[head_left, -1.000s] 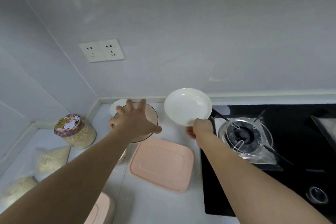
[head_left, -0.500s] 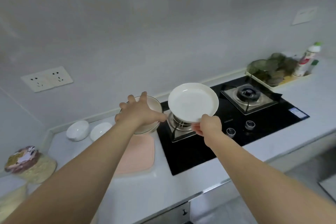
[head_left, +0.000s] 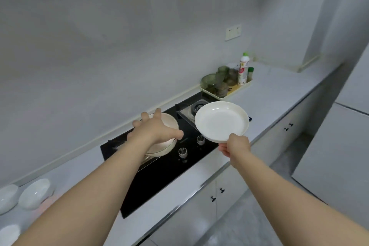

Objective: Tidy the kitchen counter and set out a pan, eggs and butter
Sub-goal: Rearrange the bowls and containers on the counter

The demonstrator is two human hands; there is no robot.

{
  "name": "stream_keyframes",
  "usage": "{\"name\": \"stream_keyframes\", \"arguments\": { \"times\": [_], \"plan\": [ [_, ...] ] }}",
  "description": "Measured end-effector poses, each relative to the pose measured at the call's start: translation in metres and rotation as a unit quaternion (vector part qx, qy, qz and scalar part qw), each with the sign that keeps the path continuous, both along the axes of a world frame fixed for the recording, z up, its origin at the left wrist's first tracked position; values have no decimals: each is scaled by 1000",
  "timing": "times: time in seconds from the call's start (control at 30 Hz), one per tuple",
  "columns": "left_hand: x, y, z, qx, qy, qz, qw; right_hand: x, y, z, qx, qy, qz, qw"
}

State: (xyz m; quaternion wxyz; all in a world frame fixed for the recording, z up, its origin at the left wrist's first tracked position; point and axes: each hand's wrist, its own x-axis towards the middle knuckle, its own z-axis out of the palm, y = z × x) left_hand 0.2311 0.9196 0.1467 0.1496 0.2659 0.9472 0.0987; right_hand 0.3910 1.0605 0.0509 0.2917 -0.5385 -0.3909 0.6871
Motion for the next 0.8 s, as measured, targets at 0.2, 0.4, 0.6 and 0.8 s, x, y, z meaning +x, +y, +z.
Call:
{"name": "stream_keyframes", "arguments": {
  "times": [0.2, 0.4, 0.6, 0.8],
  "plan": [
    [82, 118, -6, -6, -7, -42, 999, 76, 96, -7, 27, -21, -16, 999],
    [146, 207, -13, 2, -20, -90, 996, 138, 170, -10, 38, -32, -27, 998],
    [175, 272, -13, -17, -7, -127, 992, 172, 221, -10, 21, -27, -57, 998],
    [178, 343, -27, -42, -19, -149, 988, 178, 278, -32, -4, -31, -68, 997]
  ]
}}
